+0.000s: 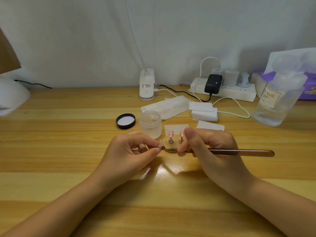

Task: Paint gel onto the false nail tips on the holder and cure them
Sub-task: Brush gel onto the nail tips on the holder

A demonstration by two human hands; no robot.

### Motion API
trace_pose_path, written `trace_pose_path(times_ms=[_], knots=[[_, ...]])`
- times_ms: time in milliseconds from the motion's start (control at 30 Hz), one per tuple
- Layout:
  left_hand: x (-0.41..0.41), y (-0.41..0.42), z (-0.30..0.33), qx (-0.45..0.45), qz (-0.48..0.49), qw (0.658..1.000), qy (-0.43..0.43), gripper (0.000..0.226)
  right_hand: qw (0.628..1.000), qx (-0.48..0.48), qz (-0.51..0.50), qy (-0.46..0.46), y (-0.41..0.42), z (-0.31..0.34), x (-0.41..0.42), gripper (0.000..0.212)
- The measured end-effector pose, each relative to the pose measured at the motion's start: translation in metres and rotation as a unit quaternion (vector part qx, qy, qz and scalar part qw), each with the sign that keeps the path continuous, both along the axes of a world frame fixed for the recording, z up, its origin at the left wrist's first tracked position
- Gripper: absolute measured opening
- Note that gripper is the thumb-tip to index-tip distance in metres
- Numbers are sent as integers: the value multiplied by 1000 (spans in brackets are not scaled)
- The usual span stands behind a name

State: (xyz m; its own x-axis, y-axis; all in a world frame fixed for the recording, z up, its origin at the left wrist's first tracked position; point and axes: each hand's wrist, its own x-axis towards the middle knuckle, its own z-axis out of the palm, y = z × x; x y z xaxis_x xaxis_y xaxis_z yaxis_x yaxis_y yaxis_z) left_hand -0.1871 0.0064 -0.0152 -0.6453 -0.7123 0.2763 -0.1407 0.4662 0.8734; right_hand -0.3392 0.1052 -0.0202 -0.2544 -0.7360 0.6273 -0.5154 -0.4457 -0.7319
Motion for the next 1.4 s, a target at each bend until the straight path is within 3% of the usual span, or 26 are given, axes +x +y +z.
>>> trace_pose_path(times_ms=[167,367,733,1033,1400], knots=[[1,0,0,5,-4,1000,0,24,999,-10,-6,-51,0,-1,-2,38],[2,0,2,3,-9,1000,-1,21,1000,7,-20,6,-4,2,0,32],[1,-2,0,8,-11,1000,-5,20,998,-1,4,-65,-1,-1,-1,44],[0,-4,-2,0,-20,1000,-5,24,1000,-1,-16,-2,-3,2,0,38],[0,-3,1,-8,-8,1000,-12,19,999,14,20,-47,0,-2,0,46]])
